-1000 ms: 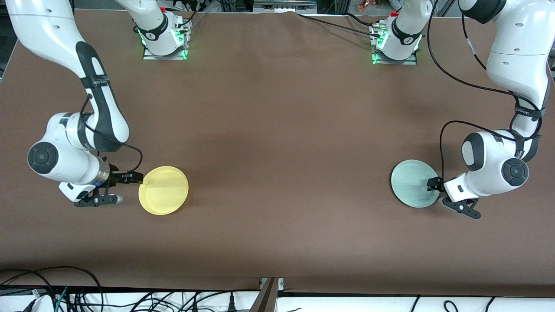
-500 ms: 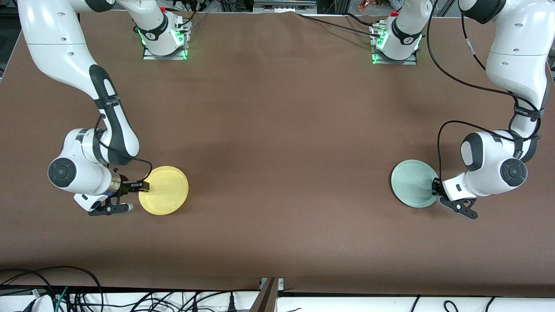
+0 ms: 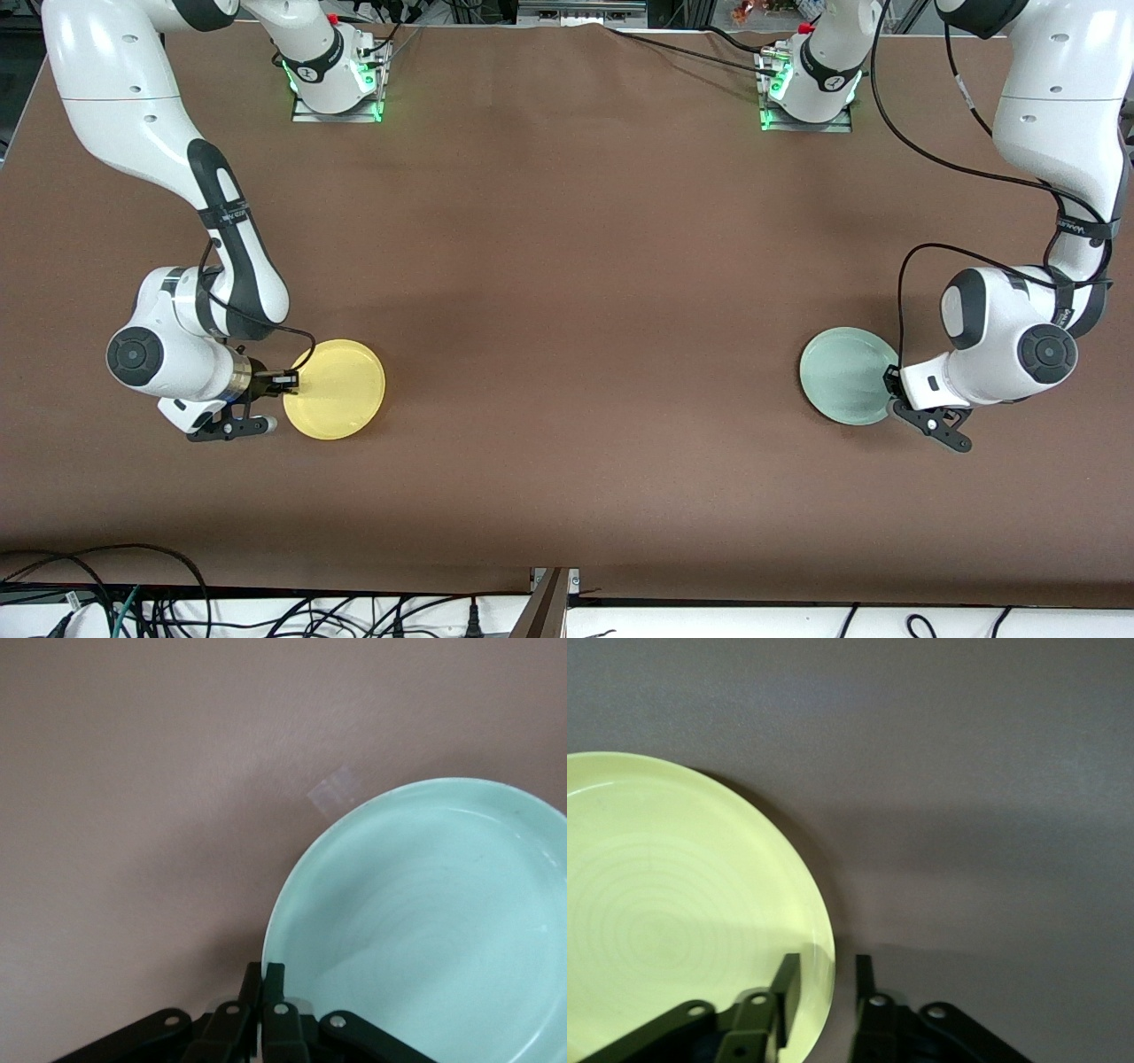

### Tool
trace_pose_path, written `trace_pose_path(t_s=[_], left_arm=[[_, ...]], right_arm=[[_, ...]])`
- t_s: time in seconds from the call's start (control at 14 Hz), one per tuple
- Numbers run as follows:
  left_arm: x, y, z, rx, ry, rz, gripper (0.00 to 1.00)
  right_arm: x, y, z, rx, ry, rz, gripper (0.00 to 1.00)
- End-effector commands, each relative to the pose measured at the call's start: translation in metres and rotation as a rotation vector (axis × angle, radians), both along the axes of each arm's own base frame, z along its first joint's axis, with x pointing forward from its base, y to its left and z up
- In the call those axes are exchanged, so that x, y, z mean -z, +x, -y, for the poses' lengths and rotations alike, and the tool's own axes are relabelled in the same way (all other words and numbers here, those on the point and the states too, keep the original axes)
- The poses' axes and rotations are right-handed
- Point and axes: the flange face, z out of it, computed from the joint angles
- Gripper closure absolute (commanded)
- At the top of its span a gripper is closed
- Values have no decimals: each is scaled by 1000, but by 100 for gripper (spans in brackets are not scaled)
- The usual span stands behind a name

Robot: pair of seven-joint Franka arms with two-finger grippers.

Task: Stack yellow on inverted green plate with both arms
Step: 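Grip the yellow rim with the right gripper while the left gripper grips the green rim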

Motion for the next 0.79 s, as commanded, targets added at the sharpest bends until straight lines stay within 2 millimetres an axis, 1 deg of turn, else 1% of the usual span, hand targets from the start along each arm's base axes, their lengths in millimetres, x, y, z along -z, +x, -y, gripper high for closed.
trace_pose_path(t_s=[0.0, 0.07, 0.21, 0.29, 0.36, 0.5, 0.64, 0.71], left_arm=[[-46, 3, 45, 158, 150, 18, 100], [-55, 5, 61, 167, 193, 16, 100], [-81, 12, 98, 173, 290, -14, 100], [-88, 11, 120, 176, 335, -21, 100], [-91, 7, 147, 183, 374, -17, 100], [-104, 1, 189, 159, 457, -9, 100], [-108, -10, 232, 131, 538, 35, 100], [-108, -17, 255, 121, 584, 70, 100]], right_arm=[[3, 6, 3, -23, -1, 22, 77], [2, 6, 3, -23, -1, 23, 79], [3, 6, 4, -21, -1, 22, 81], [5, 6, 4, -20, 0, 19, 83], [7, 5, 4, -20, 0, 19, 85], [7, 6, 4, -20, 0, 25, 89], [10, 5, 4, -20, 0, 20, 92], [9, 6, 3, -22, 0, 22, 99]])
